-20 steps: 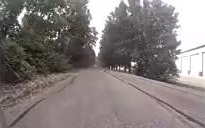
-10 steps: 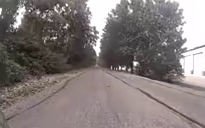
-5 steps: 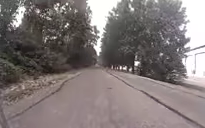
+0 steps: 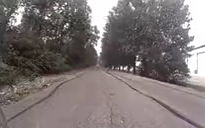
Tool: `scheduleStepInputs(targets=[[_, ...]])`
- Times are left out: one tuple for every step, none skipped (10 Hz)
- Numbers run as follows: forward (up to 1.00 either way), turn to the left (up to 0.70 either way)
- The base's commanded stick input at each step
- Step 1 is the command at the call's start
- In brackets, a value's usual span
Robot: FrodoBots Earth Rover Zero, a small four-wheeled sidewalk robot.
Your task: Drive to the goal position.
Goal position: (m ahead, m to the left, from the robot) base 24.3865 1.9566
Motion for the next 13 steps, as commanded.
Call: scheduleStepInputs(targets=[[0.7, 0.0], [0.7, 0.0], [0.7, -0.02], [0.7, -0.04], [0.7, -0.07], [0.7, -0.03], [0.7, 0.0], [0.7, 0.0], [0.7, 0.0], [0.7, 0.0], [0.7, 0.0], [0.7, 0.0], [0.7, 0.0]])
